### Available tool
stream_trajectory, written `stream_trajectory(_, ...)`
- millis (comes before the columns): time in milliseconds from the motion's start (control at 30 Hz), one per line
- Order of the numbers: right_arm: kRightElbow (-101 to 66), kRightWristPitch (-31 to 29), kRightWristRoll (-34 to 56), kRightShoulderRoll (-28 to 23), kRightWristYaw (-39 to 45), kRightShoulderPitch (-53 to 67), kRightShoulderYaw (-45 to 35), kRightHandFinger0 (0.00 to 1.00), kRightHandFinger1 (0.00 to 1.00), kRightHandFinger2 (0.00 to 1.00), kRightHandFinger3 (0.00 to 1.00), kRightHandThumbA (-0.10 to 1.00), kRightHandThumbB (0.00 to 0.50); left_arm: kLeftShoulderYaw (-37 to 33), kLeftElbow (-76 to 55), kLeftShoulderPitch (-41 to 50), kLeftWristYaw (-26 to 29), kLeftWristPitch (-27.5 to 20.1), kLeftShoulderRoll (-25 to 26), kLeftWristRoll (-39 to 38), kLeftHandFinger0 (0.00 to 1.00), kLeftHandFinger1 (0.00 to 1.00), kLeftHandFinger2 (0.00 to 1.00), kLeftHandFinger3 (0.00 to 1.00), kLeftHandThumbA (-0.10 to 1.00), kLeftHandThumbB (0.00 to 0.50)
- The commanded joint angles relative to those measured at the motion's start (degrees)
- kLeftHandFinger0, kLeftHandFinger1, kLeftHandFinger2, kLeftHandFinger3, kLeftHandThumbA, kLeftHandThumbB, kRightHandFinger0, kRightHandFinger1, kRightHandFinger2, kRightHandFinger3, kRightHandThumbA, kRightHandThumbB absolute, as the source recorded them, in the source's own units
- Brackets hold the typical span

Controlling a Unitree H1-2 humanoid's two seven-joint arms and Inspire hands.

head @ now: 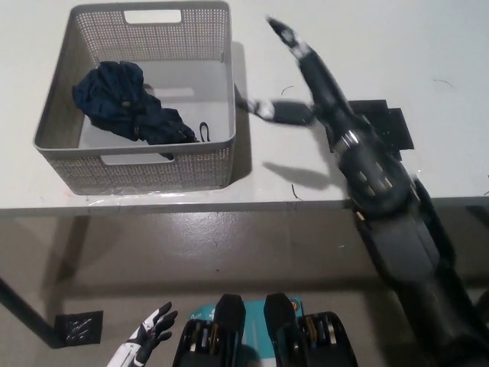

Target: Use the right hand to pick up a umbrella on the right side and place it into a container on the lft side

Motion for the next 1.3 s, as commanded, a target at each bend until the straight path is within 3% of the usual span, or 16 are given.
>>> stream_trajectory(0,-48.5,-2.4,24.9,-8.9,4.0,22.5,-12.3,1.00,1.00,1.00,1.00,1.00,0.342,1.8,0.3,1.1,0.0,-2.5,0.9,-2.2,1.00,1.00,1.00,1.00,1.00,0.022)
stream_trajectory(167,-48.2,-7.9,28.1,-7.7,3.4,33.2,-10.8,1.00,1.00,1.00,1.00,1.00,0.376,2.4,1.0,0.2,0.6,-1.8,0.3,-2.4,1.00,1.00,1.00,1.00,1.00,0.037)
stream_trajectory(300,-41.8,-13.1,29.2,-6.0,4.3,39.2,-9.8,1.00,1.00,1.00,1.00,1.00,0.319,2.6,1.3,0.0,0.6,-2.2,0.3,-2.5,1.00,1.00,1.00,1.00,1.00,0.032)
stream_trajectory(400,-35.9,-15.2,30.5,-4.4,5.3,41.8,-10.0,1.00,1.00,1.00,1.00,1.00,0.317,2.7,1.4,-0.1,0.9,-2.3,-0.1,-2.4,1.00,1.00,1.00,1.00,1.00,0.022)
stream_trajectory(433,-32.0,-17.2,30.6,-3.9,6.3,42.8,-9.9,1.00,1.00,1.00,1.00,1.00,0.276,2.8,1.4,-0.3,1.0,-2.2,-0.2,-2.5,1.00,1.00,1.00,1.00,1.00,0.026)
stream_trajectory(467,-30.2,-17.7,30.8,-3.7,6.8,43.3,-9.8,1.00,1.00,1.00,1.00,1.00,0.266,2.9,1.3,-0.3,0.8,-2.0,-0.2,-2.8,1.00,1.00,1.00,1.00,1.00,0.027)
stream_trajectory(700,-12.4,-20.1,29.5,-1.4,7.6,42.1,-11.0,1.00,1.00,1.00,1.00,1.00,0.272,4.0,1.9,-1.8,0.9,-2.6,-1.5,-5.1,1.00,1.00,1.00,1.00,1.00,0.035)
stream_trajectory(733,-9.2,-20.2,30.1,-1.3,8.1,41.0,-11.6,1.00,1.00,1.00,1.00,1.00,0.305,4.3,1.8,-1.8,1.1,-2.5,-1.8,-4.9,1.00,1.00,1.00,1.00,1.00,0.038)
stream_trajectory(867,-4.2,-21.6,29.0,-1.9,8.7,37.9,-12.3,1.00,1.00,1.00,1.00,1.00,0.327,5.4,1.4,-2.2,1.6,-2.2,-2.5,-4.1,1.00,1.00,1.00,1.00,1.00,0.041)
stream_trajectory(967,-3.0,-22.5,28.4,-2.5,9.1,36.9,-12.2,1.00,1.00,1.00,1.00,1.00,0.299,5.9,1.0,-2.6,2.2,-1.5,-3.0,-3.1,1.00,1.00,1.00,1.00,1.00,0.053)
stream_trajectory(1267,-2.6,-23.5,26.4,-2.8,8.8,37.2,-11.2,1.00,1.00,1.00,1.00,1.00,0.290,7.2,0.7,-2.6,2.3,-1.5,-3.5,-2.4,1.00,1.00,1.00,1.00,1.00,0.058)
